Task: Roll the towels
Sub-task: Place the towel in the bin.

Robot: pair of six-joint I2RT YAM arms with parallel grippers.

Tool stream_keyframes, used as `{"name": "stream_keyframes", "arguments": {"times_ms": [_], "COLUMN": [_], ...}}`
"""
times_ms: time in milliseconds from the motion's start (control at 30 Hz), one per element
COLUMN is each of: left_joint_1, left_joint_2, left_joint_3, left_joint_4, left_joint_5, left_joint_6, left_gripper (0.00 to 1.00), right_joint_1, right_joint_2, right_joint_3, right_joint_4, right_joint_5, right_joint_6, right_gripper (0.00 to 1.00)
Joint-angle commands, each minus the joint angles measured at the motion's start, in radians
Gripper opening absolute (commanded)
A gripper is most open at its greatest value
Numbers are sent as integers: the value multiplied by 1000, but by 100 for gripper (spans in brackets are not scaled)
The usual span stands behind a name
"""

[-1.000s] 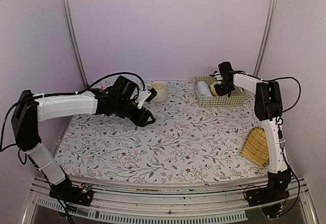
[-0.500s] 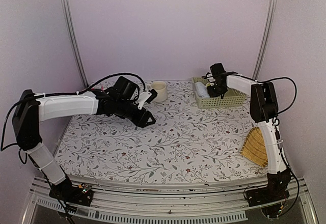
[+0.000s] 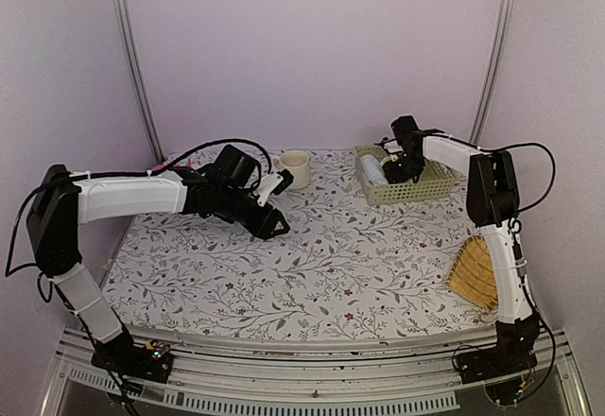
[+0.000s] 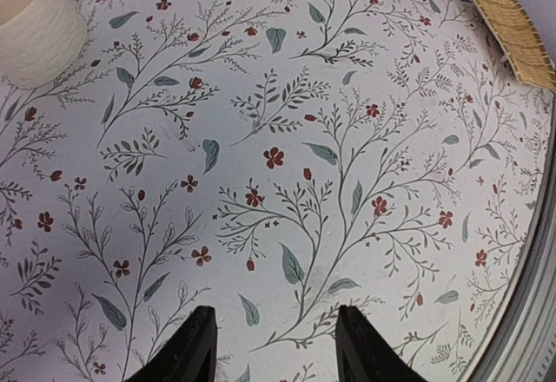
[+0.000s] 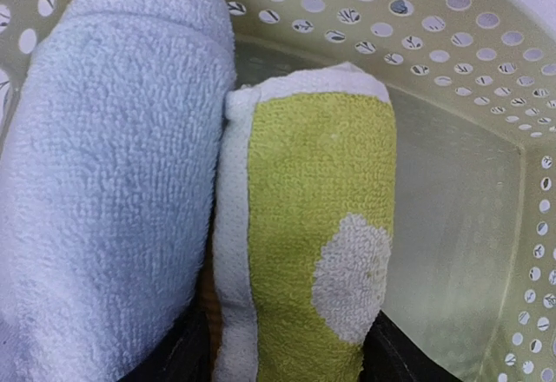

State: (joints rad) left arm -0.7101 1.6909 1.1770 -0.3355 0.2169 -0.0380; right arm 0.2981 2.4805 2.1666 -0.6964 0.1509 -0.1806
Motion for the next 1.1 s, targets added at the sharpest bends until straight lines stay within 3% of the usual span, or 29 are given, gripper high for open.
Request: {"name": "stream_keyframes", "arguments": {"times_ms": [0, 367, 433, 633, 1067], "left_joint_1": [9, 9, 9, 10, 11], "left_joint_2": [10, -2, -3, 4, 13], "left_joint_3": [28, 29, 29, 32, 35], "left_joint_4": [-15, -19, -19, -20, -22], "left_joint_5": [15, 28, 29, 27, 34], "left_joint_6": [-4, -2, -1, 1, 0], "left_gripper": [49, 49, 49, 49, 48], "right_joint_1": [-3, -45, -77, -99, -77], "right_joint_2": [-110, -189, -186, -77, 28], "right_joint_3": [-13, -4, -4, 7, 30], "right_joint_4": [-89, -114, -70, 26, -45], "right_joint_5": [-55, -88, -90, 10, -23], "right_joint_6": [-40, -109, -101, -141, -135], "right_gripper": [63, 73, 69, 45, 40]}}
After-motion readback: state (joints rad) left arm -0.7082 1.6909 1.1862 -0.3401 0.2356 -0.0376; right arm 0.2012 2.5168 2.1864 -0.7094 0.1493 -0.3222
